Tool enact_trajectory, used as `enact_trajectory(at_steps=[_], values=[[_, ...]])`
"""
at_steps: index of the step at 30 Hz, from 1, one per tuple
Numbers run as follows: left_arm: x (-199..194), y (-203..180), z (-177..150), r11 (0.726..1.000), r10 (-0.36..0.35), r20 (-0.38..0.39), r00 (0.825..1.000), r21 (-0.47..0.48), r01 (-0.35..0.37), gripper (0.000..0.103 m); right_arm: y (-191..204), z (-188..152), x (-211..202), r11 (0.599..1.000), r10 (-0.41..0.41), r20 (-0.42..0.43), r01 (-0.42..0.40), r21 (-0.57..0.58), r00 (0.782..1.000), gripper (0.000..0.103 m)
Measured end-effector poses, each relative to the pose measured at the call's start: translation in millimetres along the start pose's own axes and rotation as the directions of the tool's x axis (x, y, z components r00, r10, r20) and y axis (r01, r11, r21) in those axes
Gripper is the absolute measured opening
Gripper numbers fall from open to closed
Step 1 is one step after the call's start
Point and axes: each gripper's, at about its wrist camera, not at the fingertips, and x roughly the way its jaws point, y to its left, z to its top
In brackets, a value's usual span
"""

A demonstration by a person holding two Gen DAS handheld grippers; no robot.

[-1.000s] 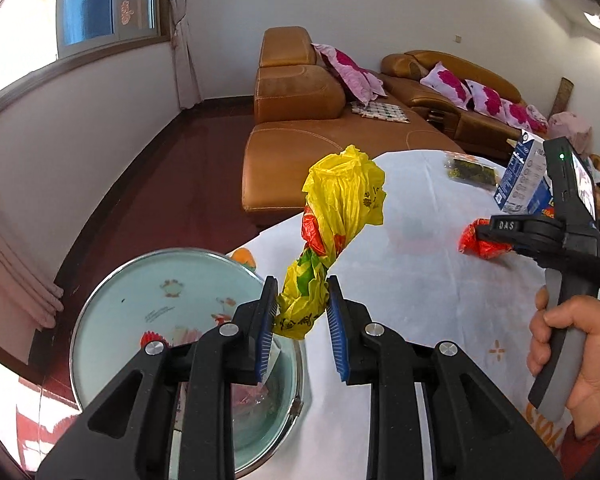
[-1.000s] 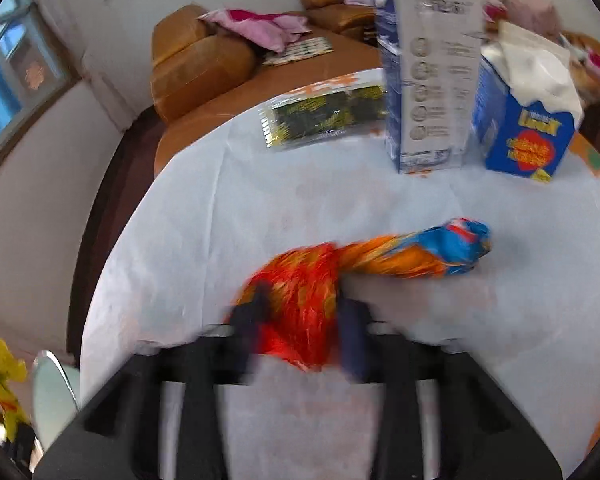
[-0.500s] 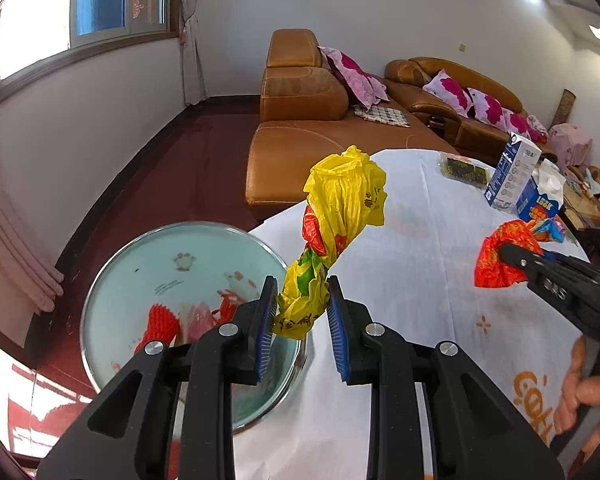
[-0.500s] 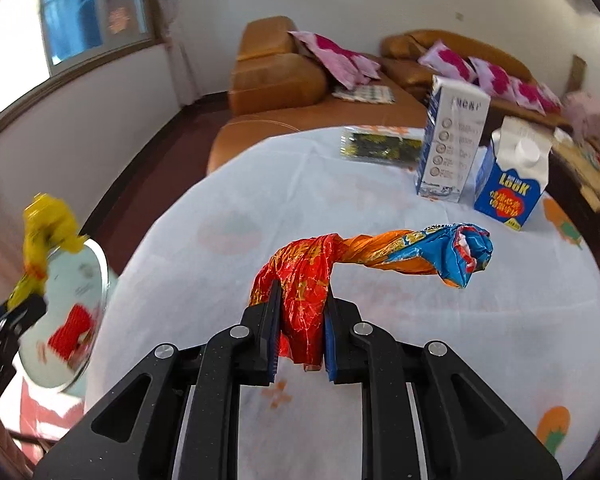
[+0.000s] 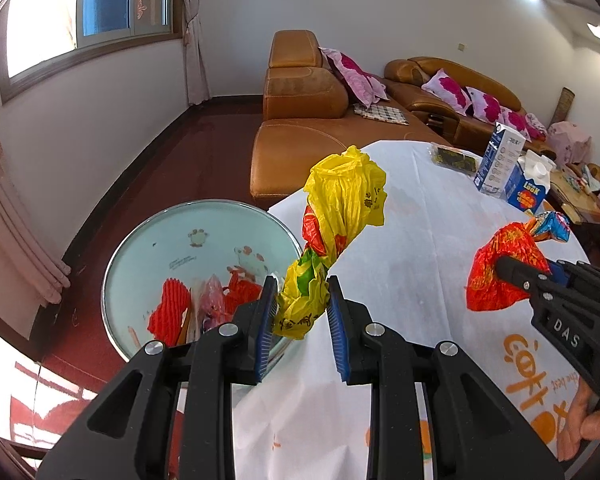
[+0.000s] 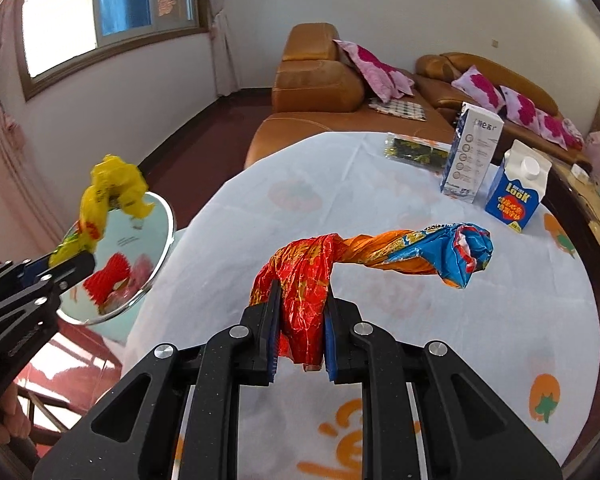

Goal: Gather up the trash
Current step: 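Carry the yellow wrapper and red-and-blue wrapper over the blue bin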

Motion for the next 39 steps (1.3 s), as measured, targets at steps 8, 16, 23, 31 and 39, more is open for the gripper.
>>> enact_trajectory(at_steps=[8,16,23,31,39], values=[[-12.1,3.0,-6.2,1.0,0.001,0.009,1.0,-0.004,-0.001,0.025,17.3,-13.1,-12.4,0.999,0.029,-0.005,-0.029,-0.03,1.0,0.019],[-17.7,12.8,-13.2,0.999,0.017,0.007,1.0,-0.027,-0.017,0.025,31.8,-18.6,-21.9,0.997,0.042,0.001,-0.042,-0.072,0.999,0.019],[-19.8,23.6,-18.5,0.998,0.04,0.001,0.999,-0.045,-0.04,0.025,52.1,-21.4,-24.5,0.992,0.088,-0.002,-0.088,-0.093,0.996,0.019],[-22.6,46.3,-23.0,0.994,0.081,-0.004,0.997,-0.078,-0.081,0.025,84.6,-21.6,-23.4,0.979,0.136,-0.01,-0.136,-0.154,0.991,0.019],[-24.9,74.7,-23.7,0.984,0.129,-0.004,0.992,-0.121,-0.129,0.025,109.0,-15.0,-21.9,0.968,0.161,-0.011,-0.16,-0.192,0.987,0.019]])
